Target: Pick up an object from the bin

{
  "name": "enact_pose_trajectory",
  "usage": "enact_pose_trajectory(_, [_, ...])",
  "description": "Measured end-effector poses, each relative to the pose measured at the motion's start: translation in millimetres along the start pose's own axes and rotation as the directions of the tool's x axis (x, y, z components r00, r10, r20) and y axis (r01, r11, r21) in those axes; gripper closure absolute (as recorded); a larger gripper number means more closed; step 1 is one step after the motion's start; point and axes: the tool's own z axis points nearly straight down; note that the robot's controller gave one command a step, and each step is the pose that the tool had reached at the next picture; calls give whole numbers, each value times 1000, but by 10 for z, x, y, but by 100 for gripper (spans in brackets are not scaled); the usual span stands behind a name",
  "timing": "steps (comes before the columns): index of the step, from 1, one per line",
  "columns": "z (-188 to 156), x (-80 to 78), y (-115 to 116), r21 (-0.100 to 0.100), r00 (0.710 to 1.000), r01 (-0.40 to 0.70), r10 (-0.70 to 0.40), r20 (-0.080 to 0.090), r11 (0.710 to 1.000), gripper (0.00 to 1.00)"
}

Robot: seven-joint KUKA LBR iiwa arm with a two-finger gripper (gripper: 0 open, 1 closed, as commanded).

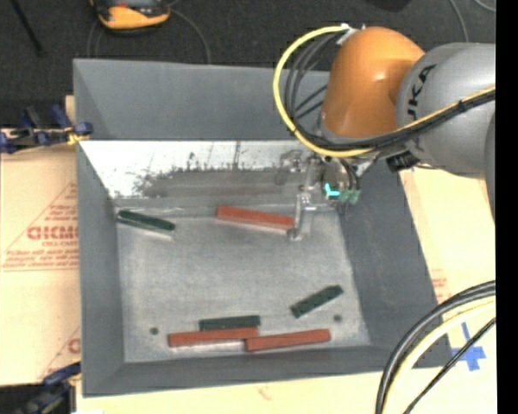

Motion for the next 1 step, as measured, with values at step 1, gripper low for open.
enact_pose_trajectory(1, [-49, -17, -1, 0, 1000, 0, 0, 8, 1000, 0])
